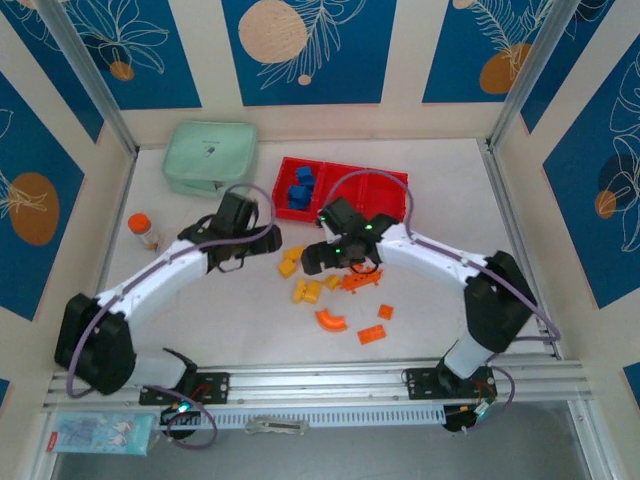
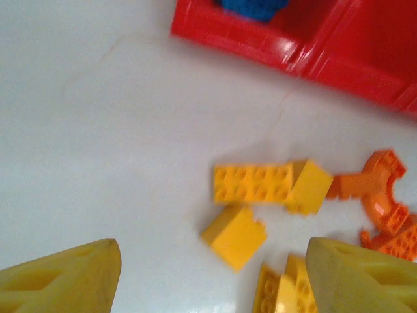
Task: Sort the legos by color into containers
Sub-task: Pick up the lego from the center of the table.
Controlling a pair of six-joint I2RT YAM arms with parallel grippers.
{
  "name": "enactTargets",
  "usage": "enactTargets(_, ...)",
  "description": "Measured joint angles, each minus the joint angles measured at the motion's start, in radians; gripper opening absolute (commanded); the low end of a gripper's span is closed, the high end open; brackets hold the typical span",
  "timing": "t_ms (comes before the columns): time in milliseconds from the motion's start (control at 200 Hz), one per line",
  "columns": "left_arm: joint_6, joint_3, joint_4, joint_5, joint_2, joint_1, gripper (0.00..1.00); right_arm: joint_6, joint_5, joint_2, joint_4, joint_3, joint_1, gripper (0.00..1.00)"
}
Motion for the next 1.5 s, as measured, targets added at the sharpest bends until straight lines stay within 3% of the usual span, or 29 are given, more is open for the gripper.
enactTargets(225, -0.065, -0.165, -0.057, 0.0, -0.249, 0.0, 0.9, -0.051, 0.054, 0.217, -0.004, 0.173, 0.086, 0.77)
enactTargets(495, -0.127, -0.26, -0.126, -0.003, -0.399, 0.001, 0.99, -0.085, 0.121, 0.365, -0.02, 0.263, 0.134, 0.74)
enactTargets(985, -0.173, -0.308, -0.158, -0.033, -0.448, 0.001, 0.99, -0.126, 0.158, 0.495, -0.022, 0.377, 0.148, 0.56)
enactTargets(1235, -0.175, -0.308, -0.166, -0.034, -0.454, 0.001, 0.99, -0.138, 0.164, 0.5, -0.024, 0.391, 0.158, 0.36)
enactTargets(1500, -0.174, -0.288, -0.183, -0.028, -0.459, 0.001, 0.99, -0.14, 0.166, 0.473, -0.041, 0.391, 0.158, 0.32)
